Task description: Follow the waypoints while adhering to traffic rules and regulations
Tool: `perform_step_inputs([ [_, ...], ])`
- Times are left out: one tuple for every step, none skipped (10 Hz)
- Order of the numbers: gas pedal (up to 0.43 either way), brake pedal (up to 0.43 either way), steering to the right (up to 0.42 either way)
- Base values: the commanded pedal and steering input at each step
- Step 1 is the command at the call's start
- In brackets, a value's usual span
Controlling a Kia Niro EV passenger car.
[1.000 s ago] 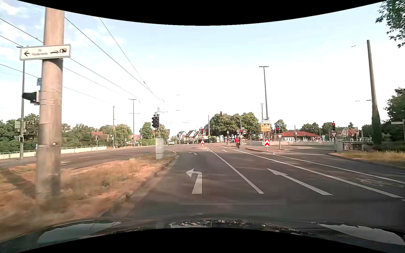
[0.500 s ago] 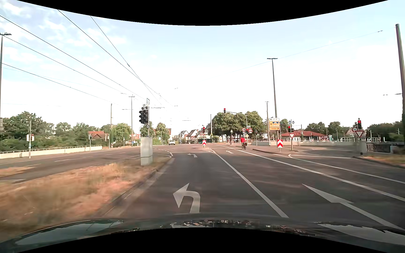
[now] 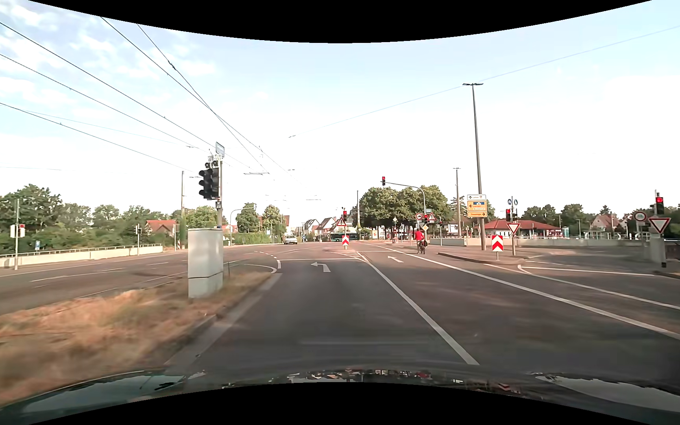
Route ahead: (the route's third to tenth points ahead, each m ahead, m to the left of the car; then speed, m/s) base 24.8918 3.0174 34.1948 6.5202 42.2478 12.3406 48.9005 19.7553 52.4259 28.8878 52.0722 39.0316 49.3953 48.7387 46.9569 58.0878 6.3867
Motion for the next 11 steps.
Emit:
perform_step_inputs([
  [0.000,0.152,-0.017],
  [0.000,0.146,-0.017],
  [0.000,0.140,-0.017],
  [0.000,0.146,-0.017],
  [0.000,0.146,-0.017],
  [0.000,0.146,-0.018],
  [0.000,0.146,-0.018],
  [0.000,0.140,-0.018],
  [0.000,0.146,-0.019],
  [0.000,0.140,-0.020],
  [0.000,0.146,-0.023],
])
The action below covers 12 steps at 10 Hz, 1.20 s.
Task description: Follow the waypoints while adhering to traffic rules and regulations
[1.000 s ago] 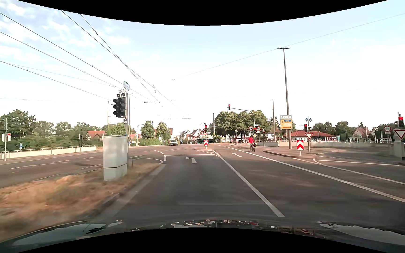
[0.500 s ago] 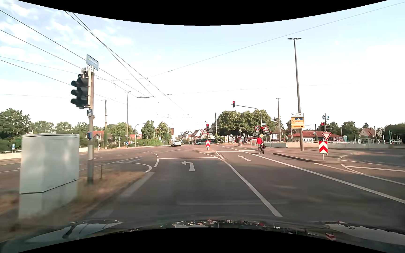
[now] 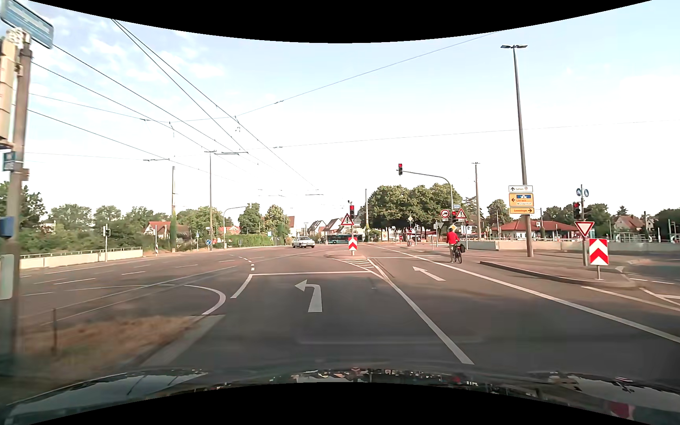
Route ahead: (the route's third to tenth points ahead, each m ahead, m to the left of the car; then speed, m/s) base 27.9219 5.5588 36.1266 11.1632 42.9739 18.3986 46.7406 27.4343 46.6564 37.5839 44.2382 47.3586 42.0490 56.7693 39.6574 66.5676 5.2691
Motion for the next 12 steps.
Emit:
perform_step_inputs([
  [0.000,0.146,-0.027],
  [0.000,0.159,-0.031],
  [0.000,0.165,-0.035],
  [0.000,0.171,-0.039],
  [0.000,0.177,-0.043],
  [0.000,0.177,-0.051],
  [0.000,0.177,-0.057],
  [0.000,0.189,-0.067],
  [0.000,0.195,-0.075],
  [0.000,0.195,-0.085],
  [0.000,0.207,-0.094],
  [0.000,0.207,-0.104],
])
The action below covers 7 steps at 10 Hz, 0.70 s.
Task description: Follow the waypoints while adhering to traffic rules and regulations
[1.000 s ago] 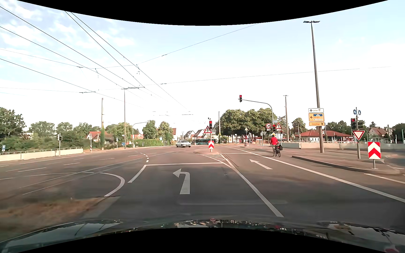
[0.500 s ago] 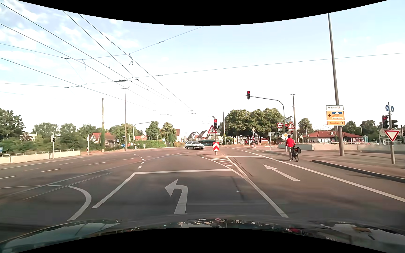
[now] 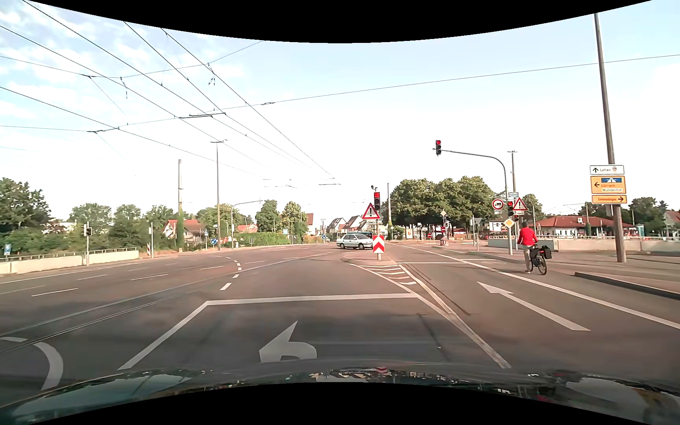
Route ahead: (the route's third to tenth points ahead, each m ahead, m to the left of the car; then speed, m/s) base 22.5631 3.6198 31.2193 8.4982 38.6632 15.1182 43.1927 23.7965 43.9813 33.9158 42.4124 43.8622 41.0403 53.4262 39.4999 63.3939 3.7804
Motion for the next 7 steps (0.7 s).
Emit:
perform_step_inputs([
  [0.000,0.201,-0.111],
  [0.000,0.213,-0.112],
  [0.000,0.213,-0.112],
  [0.000,0.213,-0.111],
  [0.000,0.207,-0.109],
  [0.000,0.207,-0.104],
  [0.000,0.207,-0.095],
])
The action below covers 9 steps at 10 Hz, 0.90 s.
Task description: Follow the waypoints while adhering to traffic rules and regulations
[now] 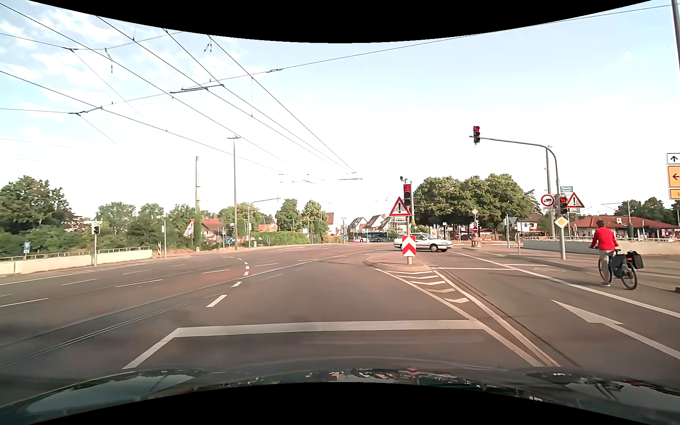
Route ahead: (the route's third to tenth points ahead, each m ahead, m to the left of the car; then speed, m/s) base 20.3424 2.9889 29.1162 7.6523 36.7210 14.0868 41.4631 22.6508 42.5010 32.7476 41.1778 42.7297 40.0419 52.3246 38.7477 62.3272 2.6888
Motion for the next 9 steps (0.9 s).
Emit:
perform_step_inputs([
  [0.000,0.207,-0.087],
  [0.000,0.207,-0.082],
  [0.000,0.207,-0.077],
  [0.000,0.207,-0.076],
  [0.000,0.207,-0.076],
  [0.000,0.201,-0.079],
  [0.000,0.189,-0.086],
  [0.000,0.189,-0.095],
  [0.000,0.183,-0.101],
])
